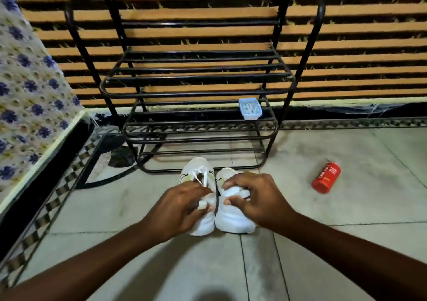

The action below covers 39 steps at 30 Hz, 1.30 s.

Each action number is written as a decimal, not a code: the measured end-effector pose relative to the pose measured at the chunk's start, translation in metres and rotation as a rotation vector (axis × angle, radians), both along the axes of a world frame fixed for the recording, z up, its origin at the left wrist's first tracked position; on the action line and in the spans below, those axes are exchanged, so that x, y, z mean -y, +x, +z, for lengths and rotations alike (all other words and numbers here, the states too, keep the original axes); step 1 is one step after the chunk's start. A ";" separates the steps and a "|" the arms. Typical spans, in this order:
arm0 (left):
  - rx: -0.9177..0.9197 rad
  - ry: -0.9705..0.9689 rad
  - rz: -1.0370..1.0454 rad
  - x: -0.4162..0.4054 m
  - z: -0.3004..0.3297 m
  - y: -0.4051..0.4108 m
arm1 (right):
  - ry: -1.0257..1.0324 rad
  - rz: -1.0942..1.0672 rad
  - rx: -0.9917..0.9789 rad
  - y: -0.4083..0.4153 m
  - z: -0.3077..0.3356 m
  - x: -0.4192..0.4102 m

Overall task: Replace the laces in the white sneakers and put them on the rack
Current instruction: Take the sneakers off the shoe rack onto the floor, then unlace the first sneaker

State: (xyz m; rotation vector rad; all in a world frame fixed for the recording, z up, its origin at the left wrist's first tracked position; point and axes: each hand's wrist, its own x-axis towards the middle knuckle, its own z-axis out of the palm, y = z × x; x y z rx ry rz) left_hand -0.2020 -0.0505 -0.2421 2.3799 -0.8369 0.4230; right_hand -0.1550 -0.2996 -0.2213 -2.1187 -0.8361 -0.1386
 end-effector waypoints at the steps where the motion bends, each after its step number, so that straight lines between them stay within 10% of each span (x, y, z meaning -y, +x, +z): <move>1: -0.023 0.006 -0.004 -0.002 -0.014 0.000 | -0.006 -0.002 0.021 0.001 -0.015 -0.002; 17: -0.132 0.124 0.038 -0.006 -0.128 -0.029 | -0.410 0.138 0.400 -0.014 -0.156 -0.002; 28: -0.182 -0.085 0.212 0.038 -0.074 0.009 | 0.039 -0.344 0.058 -0.019 -0.143 0.018; 39: -0.495 0.243 0.195 0.081 -0.087 0.087 | -0.053 -0.396 -0.163 0.007 -0.170 0.007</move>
